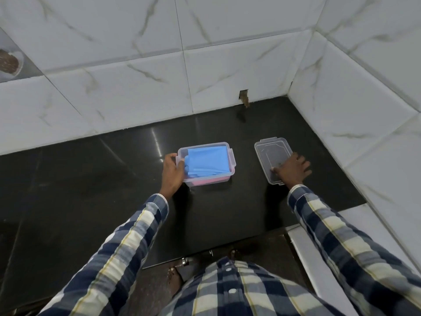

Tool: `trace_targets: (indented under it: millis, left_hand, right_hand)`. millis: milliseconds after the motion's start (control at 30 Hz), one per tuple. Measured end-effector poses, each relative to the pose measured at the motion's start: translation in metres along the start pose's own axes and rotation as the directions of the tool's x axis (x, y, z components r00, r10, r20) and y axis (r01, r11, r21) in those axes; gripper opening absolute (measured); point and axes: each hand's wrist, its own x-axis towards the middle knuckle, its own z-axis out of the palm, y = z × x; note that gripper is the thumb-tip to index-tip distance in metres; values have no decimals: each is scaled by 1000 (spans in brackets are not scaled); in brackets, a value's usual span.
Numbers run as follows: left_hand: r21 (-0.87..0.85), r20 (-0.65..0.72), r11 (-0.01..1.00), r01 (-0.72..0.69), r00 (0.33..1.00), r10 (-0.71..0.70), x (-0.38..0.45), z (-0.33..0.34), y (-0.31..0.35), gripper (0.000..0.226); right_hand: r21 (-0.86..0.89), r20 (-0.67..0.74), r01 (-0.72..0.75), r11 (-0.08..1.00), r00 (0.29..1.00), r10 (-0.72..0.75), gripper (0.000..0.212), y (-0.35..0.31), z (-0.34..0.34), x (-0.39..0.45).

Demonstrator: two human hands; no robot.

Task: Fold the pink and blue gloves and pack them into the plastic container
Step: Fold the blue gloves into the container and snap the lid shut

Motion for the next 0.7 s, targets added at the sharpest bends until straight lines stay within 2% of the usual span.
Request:
trace_targets:
  millis: [167, 267, 333, 400, 467, 500, 533, 600, 700]
  left_hand:
    - [-78, 8, 993, 85, 996, -84, -2, 3, -1, 39]
    - [-93, 36, 986, 138, 990, -135, -3, 2, -2, 42]
    - [-110, 41, 981, 162, 987, -158, -4, 0, -2, 44]
    - [-126, 48, 977, 174, 984, -169, -5, -2, -1, 45]
    - [-152, 55, 970, 188, 982, -182, -5, -3, -2, 47]
    - [-171, 56, 965, 199, 980, -192, -5, -4, -2, 48]
    - [-196, 54, 957, 212, 977, -206, -4, -4, -2, 50]
    - [-277, 53, 928, 249, 968, -244, -3, -4, -2, 52]
    - [-385, 76, 877, 288, 957, -281, -1, -4, 0, 55]
  right_hand:
    - [23, 77, -17, 1000, 997, 15, 113, 4, -1, 5]
    - [118, 122, -64, 991, 991, 50, 111, 2, -3, 7]
    - [245, 131, -15, 969, 991, -18, 92, -3, -7, 11]
    - [383, 98, 83, 920, 987, -130, 58, -17, -12, 11]
    - [431, 7, 205, 879, 973, -231, 30, -38, -18, 5]
    - [418, -42, 282, 863, 955, -292, 23, -51, -18, -1]
    - [379, -87, 374, 846, 925, -370, 21, -63, -18, -7]
    - [234, -173, 576, 783, 818, -549, 27, -84, -11, -22]
    - [-24, -243, 800, 600, 577, -780, 31, -102, 8, -47]
